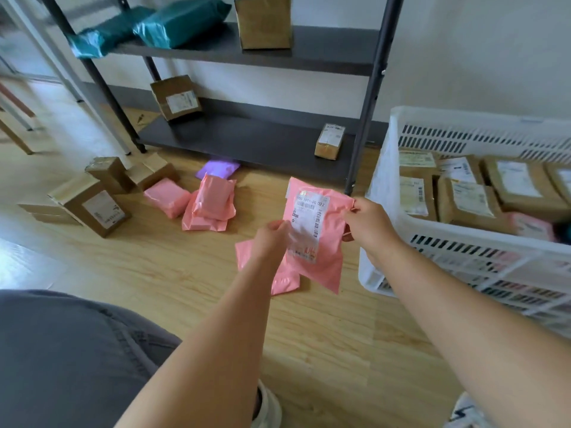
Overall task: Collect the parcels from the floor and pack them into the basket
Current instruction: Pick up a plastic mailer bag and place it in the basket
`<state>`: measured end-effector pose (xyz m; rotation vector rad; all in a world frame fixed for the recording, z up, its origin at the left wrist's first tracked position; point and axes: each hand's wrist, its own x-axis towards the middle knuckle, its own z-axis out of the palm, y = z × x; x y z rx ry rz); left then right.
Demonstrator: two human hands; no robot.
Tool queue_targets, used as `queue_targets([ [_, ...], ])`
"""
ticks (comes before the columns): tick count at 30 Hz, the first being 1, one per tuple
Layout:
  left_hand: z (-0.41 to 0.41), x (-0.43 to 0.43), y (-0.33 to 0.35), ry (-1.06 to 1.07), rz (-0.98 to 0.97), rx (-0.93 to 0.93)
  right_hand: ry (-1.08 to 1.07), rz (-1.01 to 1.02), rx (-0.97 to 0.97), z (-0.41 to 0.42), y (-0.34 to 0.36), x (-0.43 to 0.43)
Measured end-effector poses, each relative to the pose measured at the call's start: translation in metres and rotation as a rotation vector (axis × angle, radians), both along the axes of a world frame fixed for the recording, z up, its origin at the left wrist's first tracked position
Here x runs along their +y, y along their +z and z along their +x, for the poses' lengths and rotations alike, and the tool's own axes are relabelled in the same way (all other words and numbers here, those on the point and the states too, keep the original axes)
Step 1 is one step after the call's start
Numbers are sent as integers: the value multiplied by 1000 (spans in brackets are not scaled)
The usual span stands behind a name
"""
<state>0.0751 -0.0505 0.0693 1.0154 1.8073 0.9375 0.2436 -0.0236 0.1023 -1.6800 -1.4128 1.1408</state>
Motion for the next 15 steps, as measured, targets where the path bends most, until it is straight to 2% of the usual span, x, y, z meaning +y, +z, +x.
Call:
queue_targets([
  [3, 12, 2, 16, -20, -33, -84, -28, 8, 38, 6, 9, -1],
  [9, 31, 11, 36, -50, -2, -61, -85, 49, 165, 23, 36, 0],
  [15, 56, 17, 60, -61, 38, -232, -141, 96, 210, 52, 60, 7],
])
